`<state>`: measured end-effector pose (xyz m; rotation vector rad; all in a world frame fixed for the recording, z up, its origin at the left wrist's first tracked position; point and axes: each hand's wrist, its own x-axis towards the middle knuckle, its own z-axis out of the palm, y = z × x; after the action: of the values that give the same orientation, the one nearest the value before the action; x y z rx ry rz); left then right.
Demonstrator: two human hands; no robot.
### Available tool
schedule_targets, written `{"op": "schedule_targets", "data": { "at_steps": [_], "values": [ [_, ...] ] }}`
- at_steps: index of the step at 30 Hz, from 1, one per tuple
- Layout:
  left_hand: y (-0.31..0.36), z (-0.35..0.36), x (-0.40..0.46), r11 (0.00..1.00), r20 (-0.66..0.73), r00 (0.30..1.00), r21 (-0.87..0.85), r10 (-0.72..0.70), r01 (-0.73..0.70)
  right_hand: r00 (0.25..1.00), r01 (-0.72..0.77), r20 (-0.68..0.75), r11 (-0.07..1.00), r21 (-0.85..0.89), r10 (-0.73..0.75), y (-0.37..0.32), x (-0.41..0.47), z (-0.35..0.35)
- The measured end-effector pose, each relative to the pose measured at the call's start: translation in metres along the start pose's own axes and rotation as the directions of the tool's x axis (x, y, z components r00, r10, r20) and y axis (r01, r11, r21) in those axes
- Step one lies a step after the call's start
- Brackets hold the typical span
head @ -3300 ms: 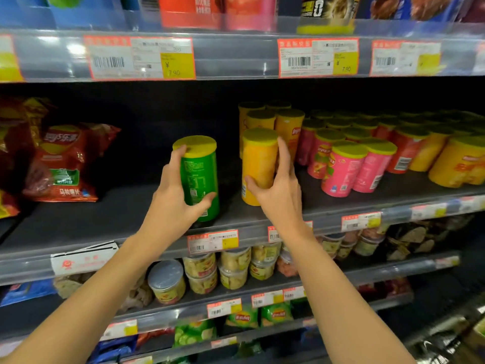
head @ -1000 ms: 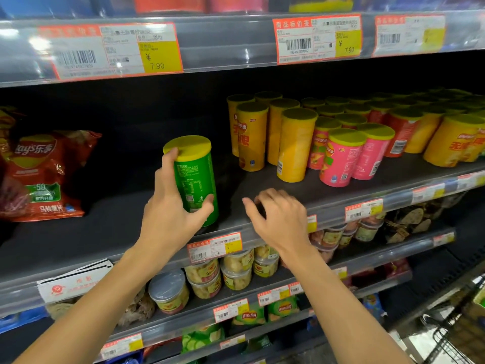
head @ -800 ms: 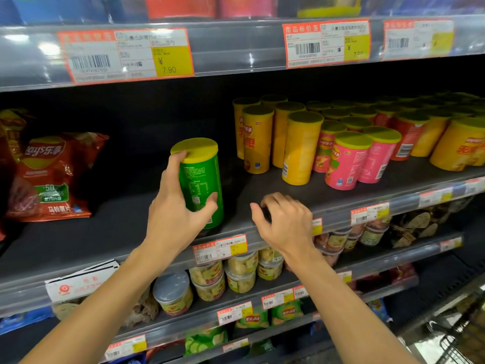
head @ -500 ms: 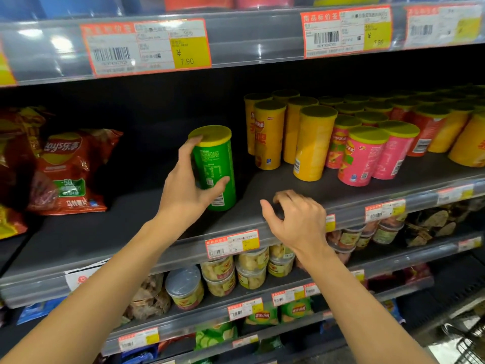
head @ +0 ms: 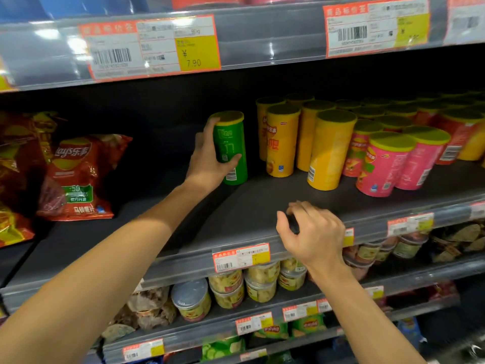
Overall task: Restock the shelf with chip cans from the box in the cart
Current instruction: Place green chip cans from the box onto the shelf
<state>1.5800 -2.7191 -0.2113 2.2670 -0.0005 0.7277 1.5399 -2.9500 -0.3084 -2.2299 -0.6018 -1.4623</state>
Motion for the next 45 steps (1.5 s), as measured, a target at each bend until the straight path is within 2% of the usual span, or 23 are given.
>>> {"op": "schedule_targets", "data": {
  "at_steps": [4, 10, 19, 35, 42, 45],
  "values": [
    [-0.005, 0.015, 0.02, 1.0, 0.002, 1.0, 0.015, 0.002, -0.002, 1.0, -0.002, -0.018, 1.0, -0.009, 0.002, 0.0, -0.001, 0.002],
    [-0.017, 0.031, 0.052, 0.997, 0.012, 0.999, -0.068, -0.043, 0.044, 1.0, 0.001, -0.018, 1.0, -0.012, -0.002, 0.001, -0.001, 0.004],
    [-0.019, 0.036, 0.081, 0.998, 0.032, 0.998, -0.034, -0.051, 0.052, 0.999, 0.024, -0.03, 1.0, -0.021, -0.024, 0.003, -0.004, 0.004],
    [-0.02, 0.032, 0.068, 0.993, 0.071, 0.997, -0.116, -0.017, 0.026, 1.0, 0.006, -0.002, 1.0, 0.004, -0.006, 0.002, -0.002, 0.006],
    [-0.012, 0.013, 0.067, 1.0, 0.178, 0.984, 0.006, -0.017, 0.016, 0.997, -0.014, 0.071, 1.0, -0.001, 0.014, 0.0, 0.004, 0.004],
    [-0.007, 0.005, 0.05, 0.997, 0.135, 0.991, 0.07, 0.01, -0.02, 0.99, -0.021, 0.137, 1.0, -0.018, 0.024, -0.002, 0.007, 0.0]
  ]
}}
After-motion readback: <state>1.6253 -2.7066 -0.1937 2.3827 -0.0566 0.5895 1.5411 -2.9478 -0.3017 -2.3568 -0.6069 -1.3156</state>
